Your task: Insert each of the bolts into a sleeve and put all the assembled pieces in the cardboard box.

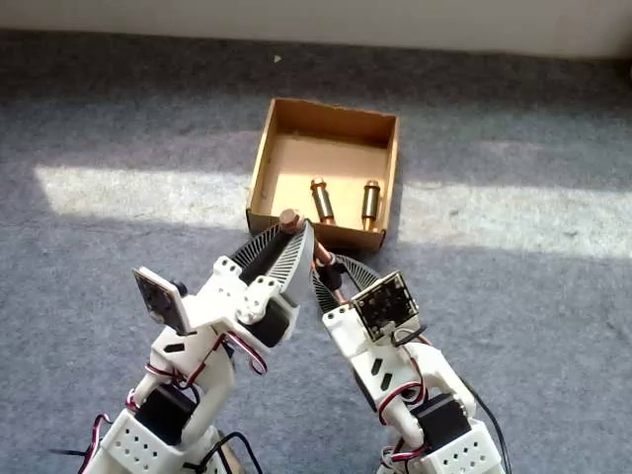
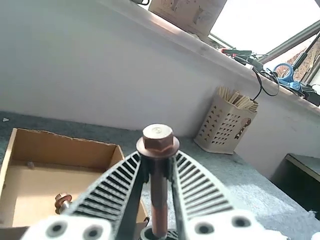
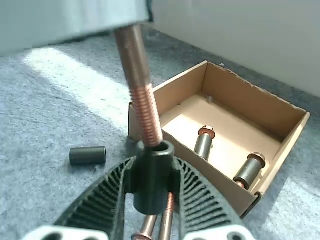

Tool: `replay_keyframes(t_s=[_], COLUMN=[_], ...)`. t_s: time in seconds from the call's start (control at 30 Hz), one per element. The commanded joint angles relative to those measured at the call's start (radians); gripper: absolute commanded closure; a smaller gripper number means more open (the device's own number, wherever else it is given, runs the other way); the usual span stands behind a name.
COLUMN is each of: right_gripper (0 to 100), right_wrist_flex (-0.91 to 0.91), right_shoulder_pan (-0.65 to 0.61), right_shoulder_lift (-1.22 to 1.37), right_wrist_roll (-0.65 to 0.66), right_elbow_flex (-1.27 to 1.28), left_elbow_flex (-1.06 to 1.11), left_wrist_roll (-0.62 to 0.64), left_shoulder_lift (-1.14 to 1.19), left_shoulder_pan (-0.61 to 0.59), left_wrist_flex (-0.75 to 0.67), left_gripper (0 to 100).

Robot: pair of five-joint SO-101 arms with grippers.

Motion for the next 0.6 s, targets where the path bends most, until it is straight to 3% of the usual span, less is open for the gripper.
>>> replay_keyframes(t_s=[0.0, 0.2, 0.57], right_gripper=[99.2, 99.2, 99.3], right_wrist_flex=[-0.050, -0.050, -0.087], right_shoulder_pan=[-0.004, -0.004, 0.002], right_shoulder_lift=[-0.012, -0.012, -0.013], right_wrist_roll=[0.020, 0.207, 0.213], right_elbow_flex=[0.142, 0.142, 0.139], left_elbow_flex=[-0.002, 0.001, 0.008], left_wrist_roll=[-0.041, -0.040, -0.040], left_shoulder_lift=[-0.018, -0.018, -0.018], left_shoulder_pan=[0.039, 0.041, 0.036], left_wrist_flex=[0.003, 0.020, 0.023], left_gripper=[99, 99, 99])
